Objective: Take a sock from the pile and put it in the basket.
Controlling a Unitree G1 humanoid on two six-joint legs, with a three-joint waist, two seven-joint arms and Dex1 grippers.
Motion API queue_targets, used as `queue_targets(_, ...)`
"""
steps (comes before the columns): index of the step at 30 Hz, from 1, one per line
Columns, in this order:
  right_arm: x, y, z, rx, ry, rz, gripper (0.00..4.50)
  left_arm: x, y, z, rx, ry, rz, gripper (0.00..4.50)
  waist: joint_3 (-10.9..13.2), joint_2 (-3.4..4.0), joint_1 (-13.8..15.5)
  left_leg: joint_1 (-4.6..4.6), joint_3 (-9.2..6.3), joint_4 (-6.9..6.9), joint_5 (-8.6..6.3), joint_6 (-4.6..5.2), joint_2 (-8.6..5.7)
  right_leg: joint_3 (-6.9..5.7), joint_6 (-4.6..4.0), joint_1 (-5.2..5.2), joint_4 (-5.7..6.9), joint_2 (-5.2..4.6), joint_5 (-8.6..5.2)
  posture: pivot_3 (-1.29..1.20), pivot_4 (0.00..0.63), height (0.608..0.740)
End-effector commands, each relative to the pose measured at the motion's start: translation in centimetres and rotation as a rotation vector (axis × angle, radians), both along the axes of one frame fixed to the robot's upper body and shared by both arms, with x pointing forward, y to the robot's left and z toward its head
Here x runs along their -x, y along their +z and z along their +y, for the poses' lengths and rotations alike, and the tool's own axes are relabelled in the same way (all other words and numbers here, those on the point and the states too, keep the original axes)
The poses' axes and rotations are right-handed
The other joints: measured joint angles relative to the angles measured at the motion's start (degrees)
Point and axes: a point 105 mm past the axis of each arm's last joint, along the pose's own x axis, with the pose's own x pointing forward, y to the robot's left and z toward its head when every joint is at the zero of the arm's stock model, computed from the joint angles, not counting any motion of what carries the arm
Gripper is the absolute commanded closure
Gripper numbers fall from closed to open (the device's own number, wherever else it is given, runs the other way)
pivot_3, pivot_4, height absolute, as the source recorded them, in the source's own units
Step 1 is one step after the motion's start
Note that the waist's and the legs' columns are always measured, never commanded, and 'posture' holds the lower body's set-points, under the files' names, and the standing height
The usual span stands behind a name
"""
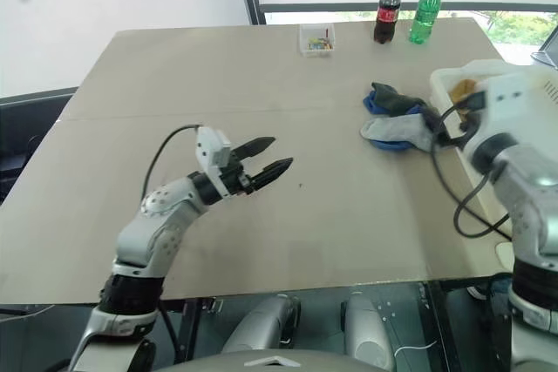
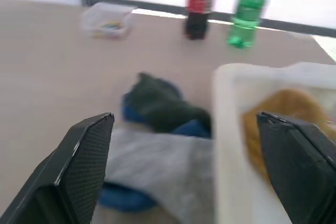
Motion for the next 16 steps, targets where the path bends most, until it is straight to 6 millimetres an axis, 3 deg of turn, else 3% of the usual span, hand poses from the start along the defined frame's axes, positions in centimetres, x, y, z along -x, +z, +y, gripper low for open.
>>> queue_targets(1, 1.6, -0.4, 2.6, 0.076, 0.161, -0.039, 0.06, 1.5, 0.8, 2.6, -0.011, 0.011, 0.002, 0.98, 0.01, 0.00, 0.06, -0.01, 0.00, -0.01, 0.00, 0.00, 0.00, 0.00, 0.00, -0.01, 0.00, 0.01, 0.00, 0.00, 0.150, 0.739)
queue_targets(7, 3.4, -3.7, 2.5, 0.152, 0.216, 0.042, 0.06, 3.0, 0.2, 6.9, -0.086, 0.123, 0.040, 0.98, 0.02, -0.04, 0.83, 0.00, -0.07, 0.04, 0.00, 0.00, -0.07, -0.10, 0.01, 0.07, -0.03, -0.12, 0.00, 0.00, 0.150, 0.739)
queue_targets(16, 5.2, -5.1, 2.6, 0.140, 0.241, 0.096, 0.06, 4.3, 0.3, 9.2, -0.139, 0.186, 0.077, 0.98, 0.04, -0.04, 0.78, 0.01, -0.09, 0.02, -0.01, 0.00, -0.02, -0.11, 0.01, 0.07, -0.03, -0.18, -0.01, 0.00, 0.150, 0.739)
